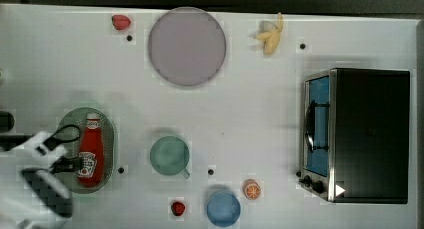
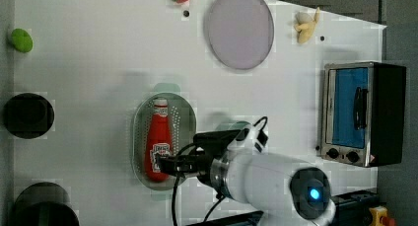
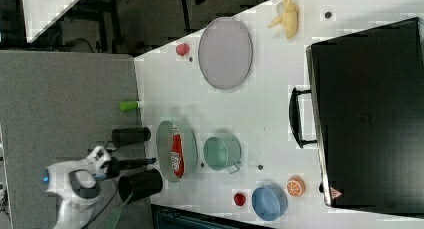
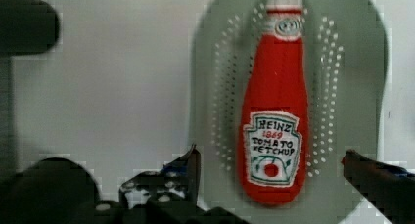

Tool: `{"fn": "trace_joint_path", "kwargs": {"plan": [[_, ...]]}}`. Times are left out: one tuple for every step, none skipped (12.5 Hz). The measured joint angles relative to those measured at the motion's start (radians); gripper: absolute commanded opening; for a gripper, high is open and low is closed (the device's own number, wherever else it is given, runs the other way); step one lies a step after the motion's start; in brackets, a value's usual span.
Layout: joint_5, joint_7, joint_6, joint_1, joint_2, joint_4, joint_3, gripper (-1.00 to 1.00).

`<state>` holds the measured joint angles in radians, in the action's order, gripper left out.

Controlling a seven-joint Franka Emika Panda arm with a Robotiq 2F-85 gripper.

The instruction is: Pick ketchup from strainer and place it on the table

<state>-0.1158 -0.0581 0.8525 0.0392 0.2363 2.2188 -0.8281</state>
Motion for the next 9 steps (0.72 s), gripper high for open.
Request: {"fn": "trace_joint_path", "kwargs": {"plan": [[-0.029, -0.012, 0.042, 0.0, 0.031, 0.031, 0.02, 1.0], [-0.037, -0.023, 0.088, 0.0, 0.058, 0.061, 0.036, 1.0], [-0.056, -0.04, 0.114, 0.003, 0.09, 0.076, 0.043, 1.0], [-0.086, -0.067, 0.134, 0.011, 0.125, 0.078, 0.041, 1.0], [-0.116, -0.091, 0.137, 0.019, 0.158, 0.076, 0.036, 1.0], [-0.134, -0.116, 0.151, 0.022, 0.195, 0.076, 0.032, 1.0], [-0.168, -0.14, 0.178, 0.018, 0.232, 0.072, 0.036, 1.0], [-0.22, -0.154, 0.195, 0.014, 0.261, 0.072, 0.044, 1.0], [-0.244, -0.161, 0.196, 0.006, 0.28, 0.068, 0.057, 1.0]]}}
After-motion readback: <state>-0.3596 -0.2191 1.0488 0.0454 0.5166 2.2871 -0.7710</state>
